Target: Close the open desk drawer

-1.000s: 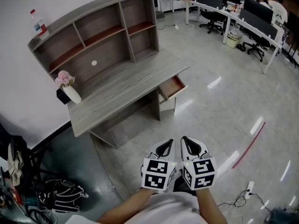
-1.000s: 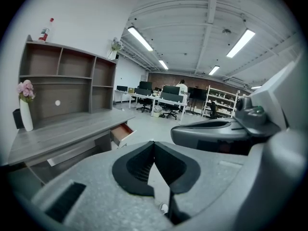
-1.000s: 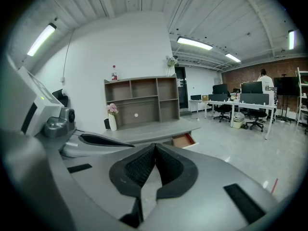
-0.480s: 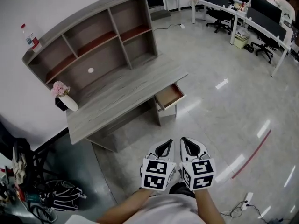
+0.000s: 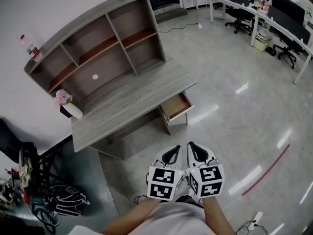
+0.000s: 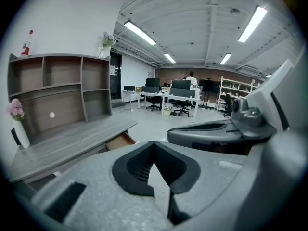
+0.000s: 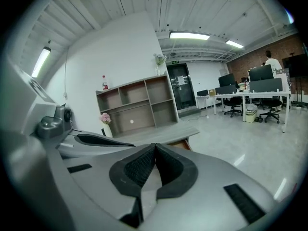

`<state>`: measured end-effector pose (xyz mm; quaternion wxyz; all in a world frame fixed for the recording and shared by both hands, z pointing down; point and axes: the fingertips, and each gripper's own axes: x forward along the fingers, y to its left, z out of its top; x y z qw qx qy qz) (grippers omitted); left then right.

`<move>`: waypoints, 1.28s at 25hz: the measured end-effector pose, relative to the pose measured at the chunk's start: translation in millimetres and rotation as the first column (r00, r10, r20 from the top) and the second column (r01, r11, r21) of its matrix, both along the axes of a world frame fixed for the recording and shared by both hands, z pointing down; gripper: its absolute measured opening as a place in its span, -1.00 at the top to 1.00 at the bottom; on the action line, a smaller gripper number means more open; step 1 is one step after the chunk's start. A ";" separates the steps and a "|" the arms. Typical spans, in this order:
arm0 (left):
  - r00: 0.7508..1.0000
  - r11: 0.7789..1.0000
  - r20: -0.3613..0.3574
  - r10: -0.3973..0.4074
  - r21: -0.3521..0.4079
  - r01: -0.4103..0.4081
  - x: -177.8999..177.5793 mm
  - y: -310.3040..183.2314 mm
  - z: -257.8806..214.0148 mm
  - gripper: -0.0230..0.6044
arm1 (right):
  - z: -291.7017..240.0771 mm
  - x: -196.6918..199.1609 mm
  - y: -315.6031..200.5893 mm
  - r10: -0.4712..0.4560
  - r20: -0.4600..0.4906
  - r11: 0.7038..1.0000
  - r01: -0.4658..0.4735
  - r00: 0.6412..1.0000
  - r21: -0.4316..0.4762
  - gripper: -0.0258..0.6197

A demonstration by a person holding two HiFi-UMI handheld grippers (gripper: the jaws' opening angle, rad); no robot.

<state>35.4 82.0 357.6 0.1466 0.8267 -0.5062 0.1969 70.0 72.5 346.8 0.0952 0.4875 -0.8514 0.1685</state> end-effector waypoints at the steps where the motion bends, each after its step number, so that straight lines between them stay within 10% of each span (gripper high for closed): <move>1: 1.000 1.000 0.004 -0.007 -0.001 0.007 1.5 -3.2 0.1 0.92 | 1.0 1.1 -2.8 -0.006 0.005 1.000 0.006 1.000 -0.003 0.92; 32: 0.996 0.997 -0.088 0.025 -0.068 -0.032 -7.8 -206.8 40.9 0.92 | 49.1 -9.3 -193.6 0.004 -0.041 0.994 -0.008 0.999 -0.110 0.92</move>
